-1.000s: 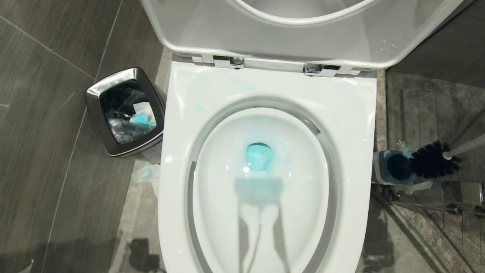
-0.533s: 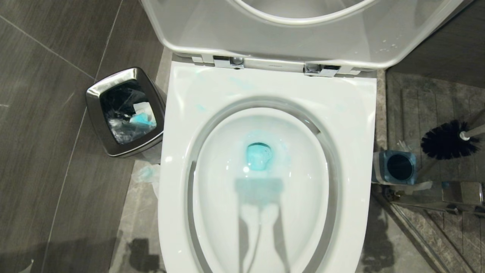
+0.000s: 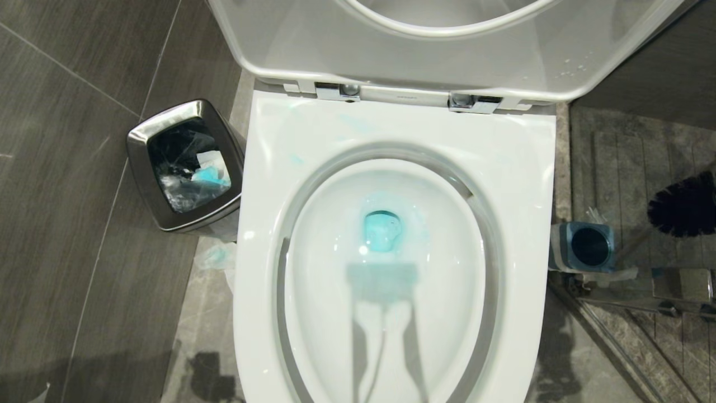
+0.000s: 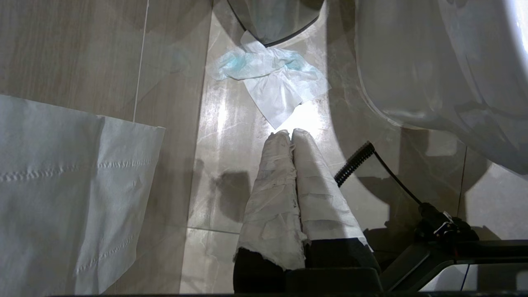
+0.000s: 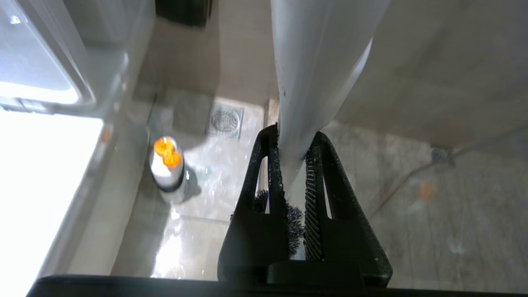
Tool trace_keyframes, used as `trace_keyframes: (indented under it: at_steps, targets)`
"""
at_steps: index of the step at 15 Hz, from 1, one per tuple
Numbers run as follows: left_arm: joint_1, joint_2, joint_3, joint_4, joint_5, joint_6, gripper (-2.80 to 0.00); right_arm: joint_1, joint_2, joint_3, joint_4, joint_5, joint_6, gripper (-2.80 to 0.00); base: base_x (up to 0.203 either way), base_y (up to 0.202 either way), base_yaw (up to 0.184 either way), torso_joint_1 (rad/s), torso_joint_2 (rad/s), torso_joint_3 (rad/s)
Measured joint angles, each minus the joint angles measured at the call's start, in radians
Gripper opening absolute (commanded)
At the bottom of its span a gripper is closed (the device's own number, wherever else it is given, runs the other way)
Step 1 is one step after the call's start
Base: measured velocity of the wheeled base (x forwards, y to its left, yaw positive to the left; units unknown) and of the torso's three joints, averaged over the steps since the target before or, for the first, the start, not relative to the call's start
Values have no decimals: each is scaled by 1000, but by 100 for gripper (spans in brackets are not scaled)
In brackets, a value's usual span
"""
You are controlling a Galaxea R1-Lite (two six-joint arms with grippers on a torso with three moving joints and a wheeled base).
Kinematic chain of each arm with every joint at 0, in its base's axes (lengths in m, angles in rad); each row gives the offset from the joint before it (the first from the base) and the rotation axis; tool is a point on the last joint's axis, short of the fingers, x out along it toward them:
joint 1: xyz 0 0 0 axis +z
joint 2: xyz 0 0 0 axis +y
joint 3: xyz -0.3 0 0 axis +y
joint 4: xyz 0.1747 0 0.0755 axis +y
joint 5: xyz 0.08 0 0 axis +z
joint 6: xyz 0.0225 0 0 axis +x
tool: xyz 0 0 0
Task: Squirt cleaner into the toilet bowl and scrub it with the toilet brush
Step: Scrub the toilet bowl
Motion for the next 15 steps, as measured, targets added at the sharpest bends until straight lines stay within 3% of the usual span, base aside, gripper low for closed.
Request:
trace_keyframes:
  at_steps: [9,11,15]
  targets:
    - [0,0,0,0,0,0,-280,3,-49,-151,95,35,6,-280,0,0,0,0,0,0]
    - [0,0,0,0,0,0,-280,4,-66,-199,176,93,44,-280,0,0,0,0,0,0]
    - [0,0,0,0,0,0,-280,5,-105,-369,498,228,180,-280,0,0,0,0,0,0]
